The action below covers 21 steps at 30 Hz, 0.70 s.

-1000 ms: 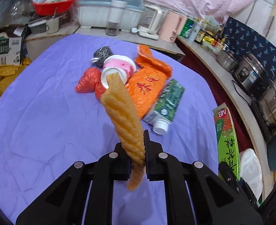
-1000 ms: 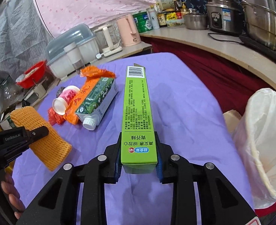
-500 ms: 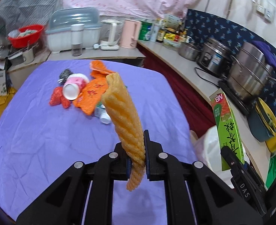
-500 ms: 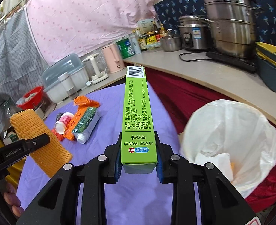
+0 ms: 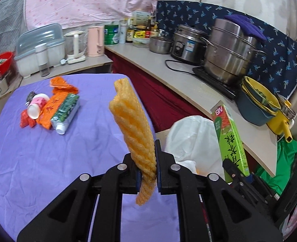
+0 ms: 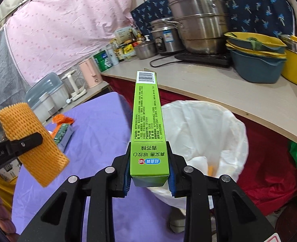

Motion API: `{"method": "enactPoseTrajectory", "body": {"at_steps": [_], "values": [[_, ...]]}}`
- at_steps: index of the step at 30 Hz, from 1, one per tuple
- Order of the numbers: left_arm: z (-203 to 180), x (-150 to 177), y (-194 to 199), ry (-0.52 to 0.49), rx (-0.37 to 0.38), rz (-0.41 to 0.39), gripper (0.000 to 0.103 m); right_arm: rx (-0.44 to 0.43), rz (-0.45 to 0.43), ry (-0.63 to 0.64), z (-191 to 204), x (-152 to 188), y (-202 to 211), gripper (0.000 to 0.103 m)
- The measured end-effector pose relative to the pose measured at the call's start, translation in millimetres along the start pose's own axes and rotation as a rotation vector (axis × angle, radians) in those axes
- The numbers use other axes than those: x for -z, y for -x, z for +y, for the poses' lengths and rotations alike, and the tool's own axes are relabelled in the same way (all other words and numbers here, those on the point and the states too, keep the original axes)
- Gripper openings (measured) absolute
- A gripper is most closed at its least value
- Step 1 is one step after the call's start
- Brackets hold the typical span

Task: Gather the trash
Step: 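Carry the mesh sleeve and green box over the bin and open both tools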

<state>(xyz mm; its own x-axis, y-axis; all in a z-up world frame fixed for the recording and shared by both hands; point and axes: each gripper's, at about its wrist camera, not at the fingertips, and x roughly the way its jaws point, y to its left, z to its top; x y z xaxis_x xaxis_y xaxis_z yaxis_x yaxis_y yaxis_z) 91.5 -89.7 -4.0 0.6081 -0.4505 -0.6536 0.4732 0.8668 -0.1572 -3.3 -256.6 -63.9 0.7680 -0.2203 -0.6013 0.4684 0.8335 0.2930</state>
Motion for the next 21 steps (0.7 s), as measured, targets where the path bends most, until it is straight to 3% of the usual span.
{"method": "enactPoseTrajectory", "body": {"at_steps": [21], "values": [[-92,-16,-70,-0.065,0.190,0.098,0.010,0.086,0.093,-0.080,-71,21,-31,0.027]]}}
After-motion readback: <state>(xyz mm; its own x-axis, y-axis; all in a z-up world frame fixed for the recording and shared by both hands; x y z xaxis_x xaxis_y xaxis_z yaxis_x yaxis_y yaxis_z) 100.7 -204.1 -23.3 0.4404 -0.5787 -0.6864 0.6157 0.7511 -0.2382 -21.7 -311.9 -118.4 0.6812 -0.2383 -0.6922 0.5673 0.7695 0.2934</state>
